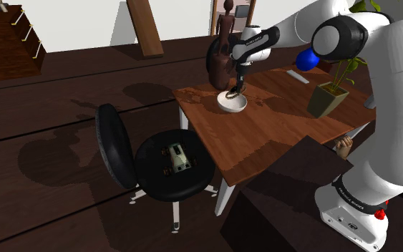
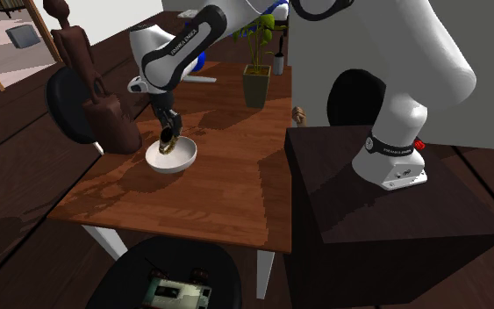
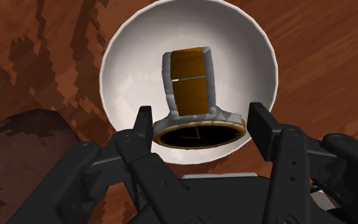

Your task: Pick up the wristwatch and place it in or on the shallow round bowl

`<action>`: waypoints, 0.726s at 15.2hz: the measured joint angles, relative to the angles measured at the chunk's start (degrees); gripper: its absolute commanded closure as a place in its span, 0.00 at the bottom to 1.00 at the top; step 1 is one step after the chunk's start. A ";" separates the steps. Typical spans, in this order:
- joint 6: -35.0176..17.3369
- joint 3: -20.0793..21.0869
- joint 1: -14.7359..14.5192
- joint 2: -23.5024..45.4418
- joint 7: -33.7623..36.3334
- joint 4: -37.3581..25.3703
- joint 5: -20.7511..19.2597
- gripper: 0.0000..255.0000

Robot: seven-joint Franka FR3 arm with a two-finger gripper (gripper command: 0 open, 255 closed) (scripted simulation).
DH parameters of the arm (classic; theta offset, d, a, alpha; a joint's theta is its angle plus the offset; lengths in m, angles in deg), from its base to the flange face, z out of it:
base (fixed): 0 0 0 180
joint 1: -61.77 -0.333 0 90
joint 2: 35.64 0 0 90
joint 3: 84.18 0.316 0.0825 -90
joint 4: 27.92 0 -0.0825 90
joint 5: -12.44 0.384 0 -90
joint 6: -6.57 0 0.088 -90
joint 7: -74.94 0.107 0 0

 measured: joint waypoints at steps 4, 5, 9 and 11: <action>-1.68 0.09 0.03 2.18 0.00 -0.51 0.09 1.00; -2.10 0.11 0.10 2.74 -0.07 -0.65 0.11 1.00; -3.45 0.19 0.11 4.67 -0.05 -1.21 0.18 1.00; -3.60 0.19 0.14 4.78 -0.08 -1.18 0.19 1.00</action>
